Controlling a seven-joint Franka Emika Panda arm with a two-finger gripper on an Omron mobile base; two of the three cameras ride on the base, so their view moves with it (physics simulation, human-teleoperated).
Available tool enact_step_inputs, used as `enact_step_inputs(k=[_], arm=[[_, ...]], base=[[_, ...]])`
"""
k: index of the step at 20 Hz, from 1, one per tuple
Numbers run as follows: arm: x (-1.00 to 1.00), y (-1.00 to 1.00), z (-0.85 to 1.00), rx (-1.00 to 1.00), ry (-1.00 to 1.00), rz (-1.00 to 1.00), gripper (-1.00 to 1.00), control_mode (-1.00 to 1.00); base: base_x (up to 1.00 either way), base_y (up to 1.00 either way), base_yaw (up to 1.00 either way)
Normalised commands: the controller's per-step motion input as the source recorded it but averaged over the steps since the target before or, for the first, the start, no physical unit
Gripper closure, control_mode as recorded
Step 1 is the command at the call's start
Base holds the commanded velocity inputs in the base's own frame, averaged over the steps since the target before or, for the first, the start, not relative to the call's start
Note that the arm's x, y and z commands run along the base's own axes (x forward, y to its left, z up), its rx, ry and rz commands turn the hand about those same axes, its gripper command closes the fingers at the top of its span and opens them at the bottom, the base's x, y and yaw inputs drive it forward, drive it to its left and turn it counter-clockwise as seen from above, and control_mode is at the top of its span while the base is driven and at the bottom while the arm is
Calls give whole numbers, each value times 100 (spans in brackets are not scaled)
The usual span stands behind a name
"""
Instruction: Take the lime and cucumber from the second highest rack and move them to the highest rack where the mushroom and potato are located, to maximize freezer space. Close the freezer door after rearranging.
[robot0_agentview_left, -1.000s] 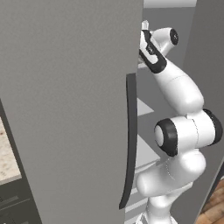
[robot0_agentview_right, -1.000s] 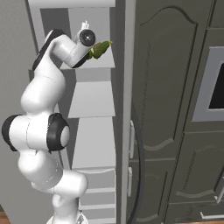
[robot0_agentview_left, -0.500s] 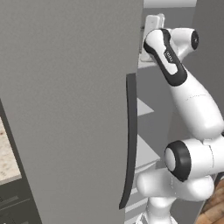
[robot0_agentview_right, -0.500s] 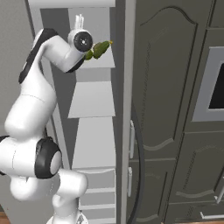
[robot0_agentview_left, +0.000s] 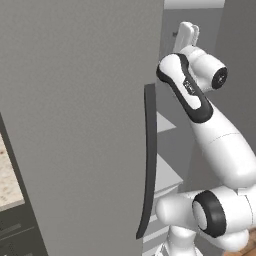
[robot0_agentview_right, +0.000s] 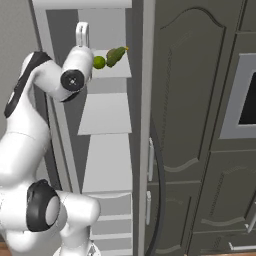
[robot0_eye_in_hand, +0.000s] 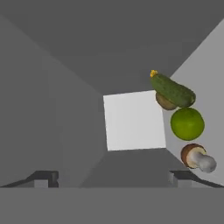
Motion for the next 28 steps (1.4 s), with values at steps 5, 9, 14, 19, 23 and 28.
enact_step_inputs(k=[5,9,14,19,23,28], arm=[[-57,-3,8,0,-19,-32,-100,-100],[-43,-33,4,1,0,-4,-100,-100],[-54,-19,36,0,4,0,-100,-100],[-65,-2,39,-6,33,0,-100,-100],[-66,-1,8,-44,52,0,-100,-100],[-71,0,6,-67,63,0,-100,-100]], base=[[0,0,0],[0,0,0],[0,0,0],[0,0,0],[0,0,0],[0,0,0]])
